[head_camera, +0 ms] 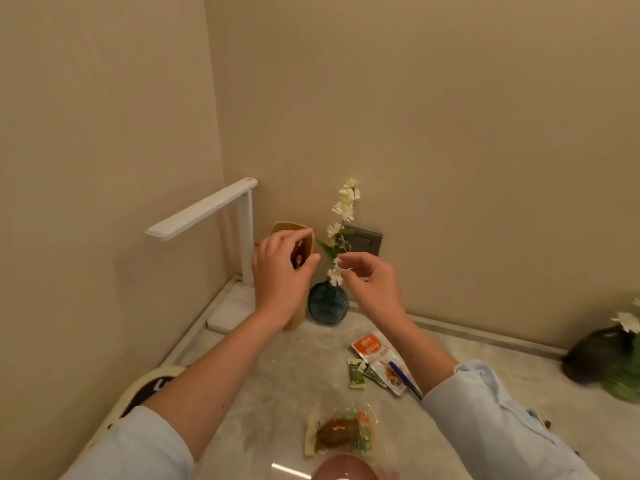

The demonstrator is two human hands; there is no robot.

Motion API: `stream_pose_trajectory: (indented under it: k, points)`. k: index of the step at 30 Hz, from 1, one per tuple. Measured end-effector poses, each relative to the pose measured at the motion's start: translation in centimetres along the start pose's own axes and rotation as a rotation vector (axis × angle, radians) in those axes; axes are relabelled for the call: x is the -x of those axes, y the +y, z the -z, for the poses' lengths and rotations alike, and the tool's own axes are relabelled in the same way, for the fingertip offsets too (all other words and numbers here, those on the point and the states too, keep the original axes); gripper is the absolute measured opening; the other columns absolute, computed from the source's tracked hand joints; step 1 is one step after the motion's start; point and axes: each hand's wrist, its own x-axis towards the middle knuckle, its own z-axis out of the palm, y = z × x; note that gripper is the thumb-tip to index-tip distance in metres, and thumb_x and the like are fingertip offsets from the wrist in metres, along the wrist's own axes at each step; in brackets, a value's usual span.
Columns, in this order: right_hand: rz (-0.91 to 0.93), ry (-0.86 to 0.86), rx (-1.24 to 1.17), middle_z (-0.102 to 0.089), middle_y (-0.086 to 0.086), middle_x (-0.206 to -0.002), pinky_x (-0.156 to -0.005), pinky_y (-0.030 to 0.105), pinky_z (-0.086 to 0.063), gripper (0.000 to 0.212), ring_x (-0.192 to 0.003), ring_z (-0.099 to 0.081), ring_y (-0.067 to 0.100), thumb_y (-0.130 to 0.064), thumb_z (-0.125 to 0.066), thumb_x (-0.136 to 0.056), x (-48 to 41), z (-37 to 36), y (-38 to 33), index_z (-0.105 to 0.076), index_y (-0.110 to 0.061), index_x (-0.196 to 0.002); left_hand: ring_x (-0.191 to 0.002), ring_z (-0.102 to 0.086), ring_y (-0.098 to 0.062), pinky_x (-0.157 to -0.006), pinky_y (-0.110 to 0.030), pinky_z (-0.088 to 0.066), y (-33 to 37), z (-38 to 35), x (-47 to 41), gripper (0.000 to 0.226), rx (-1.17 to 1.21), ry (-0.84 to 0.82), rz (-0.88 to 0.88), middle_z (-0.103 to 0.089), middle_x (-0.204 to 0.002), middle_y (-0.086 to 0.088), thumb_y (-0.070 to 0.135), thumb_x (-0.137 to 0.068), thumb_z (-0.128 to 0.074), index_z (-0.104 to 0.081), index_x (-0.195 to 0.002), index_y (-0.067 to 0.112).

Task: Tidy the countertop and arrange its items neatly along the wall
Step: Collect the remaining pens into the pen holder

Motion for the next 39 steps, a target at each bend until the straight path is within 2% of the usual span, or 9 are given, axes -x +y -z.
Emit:
stream_pose_trajectory:
  k: [6, 13, 19, 22, 26, 31, 34, 37, 39]
  points:
    - [-0.133, 0.009, 0.025, -0.072, -0.006, -0.096, -0.081, 0.023, -0.054, 0.025, -0.092, -0.066, 0.005, -0.009, -0.06, -0.089, 3.8, 6.3, 3.7, -0.069, -0.022, -0.109, -0.096, -0.056, 0.001, -0.081, -0.021, -0.05, 3.9, -4.9, 5.4, 0.034, 0.242, -0.201, 0.032, -0.057, -0.11, 0.015, 0.025, -0.089, -0.066, -0.059, -0.122, 0.032]
    - [-0.352, -0.092, 0.267, -0.068, -0.006, -0.086, -0.078, 0.035, -0.056, 0.022, -0.079, -0.064, 0.01, -0.016, -0.065, -0.081, 8.5, 11.5, 10.4, -0.068, -0.023, -0.102, -0.083, -0.063, -0.007, -0.078, -0.031, -0.056, 5.8, -11.5, 12.1, 0.029, 0.296, -0.468, 0.334, -0.064, -0.091, 0.013, 0.021, -0.089, -0.065, -0.06, -0.117, 0.029]
    - [-0.439, -0.328, 0.579, -0.063, -0.008, -0.095, -0.072, 0.026, -0.046, 0.034, -0.091, -0.062, 0.013, -0.036, -0.069, -0.076, 12.3, 11.8, 14.4, -0.064, -0.027, -0.108, -0.084, -0.064, -0.017, -0.084, -0.044, -0.055, 4.5, -14.9, 16.8, 0.018, 0.249, -0.551, 0.504, -0.063, -0.089, 0.008, 0.02, -0.086, -0.068, -0.058, -0.098, 0.029]
    - [-0.389, -0.314, 0.638, -0.066, -0.004, -0.101, -0.072, 0.027, -0.047, 0.029, -0.095, -0.063, 0.017, -0.028, -0.063, -0.078, 12.8, 11.5, 14.8, -0.068, -0.026, -0.106, -0.078, -0.062, -0.018, -0.083, -0.049, -0.054, 4.3, -15.6, 17.7, 0.02, 0.215, -0.551, 0.542, -0.06, -0.086, 0.008, 0.018, -0.085, -0.068, -0.054, -0.09, 0.032]
    - [-0.373, -0.276, 0.544, -0.071, 0.0, -0.099, -0.078, 0.031, -0.051, 0.027, -0.094, -0.064, 0.019, -0.016, -0.055, -0.08, 12.9, 12.1, 15.3, -0.073, -0.022, -0.099, -0.076, -0.063, -0.022, -0.078, -0.047, -0.055, 4.6, -16.5, 18.6, 0.02, 0.189, -0.518, 0.583, -0.061, -0.083, 0.001, 0.024, -0.086, -0.067, -0.048, -0.087, 0.031]
    - [-0.364, -0.229, 0.319, -0.072, -0.004, -0.101, -0.077, 0.02, -0.048, 0.025, -0.085, -0.062, 0.007, -0.016, -0.064, -0.083, 13.7, 14.0, 15.2, -0.074, -0.017, -0.106, -0.084, -0.067, -0.023, -0.085, -0.046, -0.054, 7.3, -18.3, 18.5, 0.021, 0.285, -0.581, 0.648, -0.063, -0.085, 0.002, 0.031, -0.094, -0.057, -0.047, -0.11, 0.021]
    - [-0.384, -0.223, 0.233, -0.073, -0.003, -0.1, -0.08, 0.023, -0.052, 0.028, -0.087, -0.065, 0.007, -0.017, -0.066, -0.082, 14.0, 16.1, 15.3, -0.074, -0.017, -0.109, -0.084, -0.066, -0.025, -0.083, -0.045, -0.054, 9.2, -19.4, 18.6, 0.015, 0.251, -0.606, 0.565, -0.062, -0.082, 0.001, 0.029, -0.097, -0.053, -0.055, -0.101, 0.014]
    - [-0.403, -0.325, 0.25, -0.073, -0.002, -0.104, -0.09, 0.029, -0.052, 0.036, -0.096, -0.066, 0.008, -0.017, -0.067, -0.082, 14.1, 18.6, 15.2, -0.07, -0.018, -0.118, -0.086, -0.065, -0.028, -0.083, -0.05, -0.054, 10.2, -20.3, 18.9, 0.015, 0.259, -0.637, 0.553, -0.06, -0.082, -0.002, 0.027, -0.098, -0.049, -0.054, -0.094, 0.014]
    - [-0.41, -0.441, 0.402, -0.07, -0.003, -0.113, -0.093, 0.028, -0.052, 0.039, -0.103, -0.063, 0.009, -0.02, -0.068, -0.083, 14.3, 19.9, 15.1, -0.066, -0.021, -0.122, -0.076, -0.062, -0.025, -0.079, -0.047, -0.053, 10.6, -20.7, 19.2, 0.015, 0.288, -0.627, 0.596, -0.059, -0.079, -0.003, 0.026, -0.099, -0.045, -0.052, -0.09, 0.016]
